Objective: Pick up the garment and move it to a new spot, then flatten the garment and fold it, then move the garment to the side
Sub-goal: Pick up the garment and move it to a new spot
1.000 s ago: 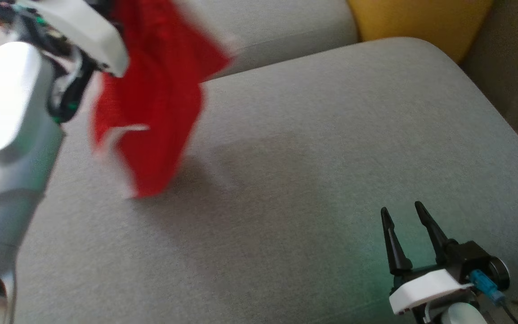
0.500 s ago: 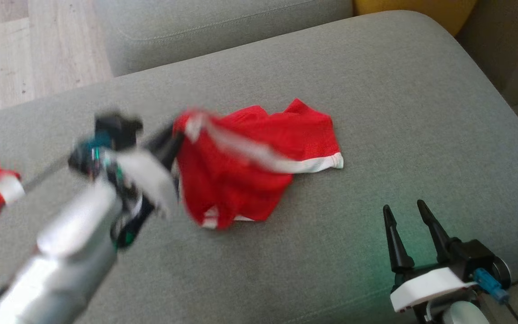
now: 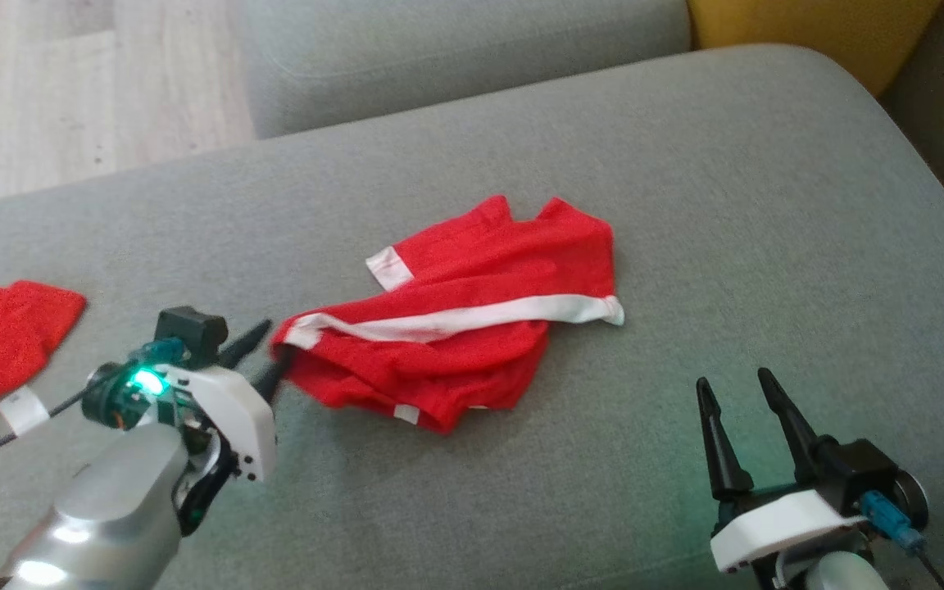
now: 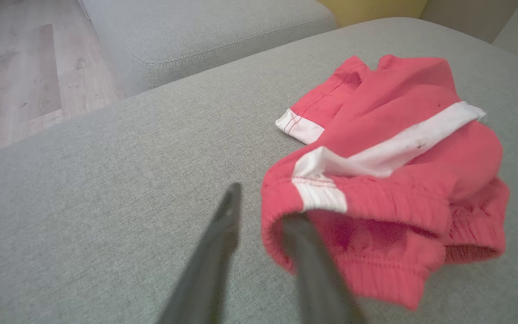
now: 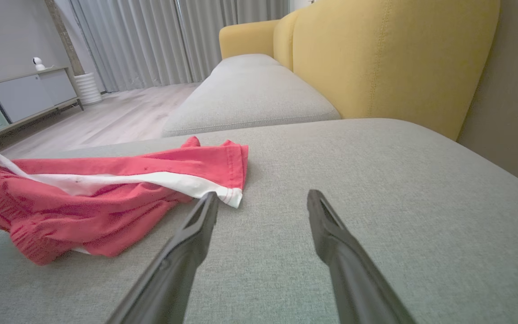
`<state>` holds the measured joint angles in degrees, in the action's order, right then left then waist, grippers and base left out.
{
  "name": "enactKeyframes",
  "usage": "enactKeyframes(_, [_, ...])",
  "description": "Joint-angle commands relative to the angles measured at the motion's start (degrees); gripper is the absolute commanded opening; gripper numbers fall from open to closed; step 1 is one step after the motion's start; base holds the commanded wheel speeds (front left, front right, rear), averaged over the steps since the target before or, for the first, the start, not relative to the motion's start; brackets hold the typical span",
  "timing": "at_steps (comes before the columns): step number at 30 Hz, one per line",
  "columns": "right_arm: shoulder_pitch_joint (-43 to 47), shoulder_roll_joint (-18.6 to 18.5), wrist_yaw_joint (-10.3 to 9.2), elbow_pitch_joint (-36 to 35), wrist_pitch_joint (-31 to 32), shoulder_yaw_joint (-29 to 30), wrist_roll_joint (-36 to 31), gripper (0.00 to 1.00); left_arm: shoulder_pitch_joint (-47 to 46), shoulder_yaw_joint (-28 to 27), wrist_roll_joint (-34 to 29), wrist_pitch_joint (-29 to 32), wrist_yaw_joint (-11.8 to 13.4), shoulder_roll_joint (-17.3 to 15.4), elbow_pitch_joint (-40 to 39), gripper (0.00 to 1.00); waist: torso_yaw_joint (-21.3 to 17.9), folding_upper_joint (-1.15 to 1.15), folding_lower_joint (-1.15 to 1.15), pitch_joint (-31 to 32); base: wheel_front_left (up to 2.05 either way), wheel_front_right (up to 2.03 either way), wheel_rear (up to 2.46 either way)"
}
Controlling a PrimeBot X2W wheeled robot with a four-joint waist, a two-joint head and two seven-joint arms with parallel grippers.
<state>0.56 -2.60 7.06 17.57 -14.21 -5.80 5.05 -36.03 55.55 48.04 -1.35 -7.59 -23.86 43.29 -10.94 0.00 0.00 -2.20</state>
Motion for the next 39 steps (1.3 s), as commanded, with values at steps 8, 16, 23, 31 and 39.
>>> enactKeyframes(8, [0.05,-0.28,0.43,-1.14,-0.78,-0.9,-0.29,1.0,-3.12,-0.92,1.85,-2.12,0.1,-0.92,-0.39,1.0,5.14,0.0,0.0,4.7,0.0,0.0,0.0])
enactKeyframes(16, [1.42,-0.28,0.43,-1.31,-0.78,0.12,-0.02,1.0,-1.67,-4.41,3.58,-8.62,4.59,0.53,-3.82,1.0,9.8,0.0,0.0,8.09,0.0,0.0,0.0])
enactKeyframes(23, [1.91,-0.28,0.43,-1.85,-0.79,0.86,0.08,1.0,7.06,-8.51,5.55,-12.98,9.94,1.27,-12.71,1.0,12.26,0.0,0.0,9.63,0.0,0.0,0.0])
enactKeyframes(31, [3.26,-0.28,0.43,-2.45,-0.79,1.95,-0.05,1.0,19.77,-15.7,1.71,-13.62,17.49,1.96,-24.37,1.0,14.26,0.0,0.0,9.85,0.0,0.0,0.0])
enactKeyframes(39, [4.95,-0.28,0.43,-2.63,-0.79,2.58,0.64,1.0,32.35,-24.79,-6.22,-13.64,21.14,2.89,-32.19,1.0,14.85,0.0,0.0,9.71,0.0,0.0,0.0])
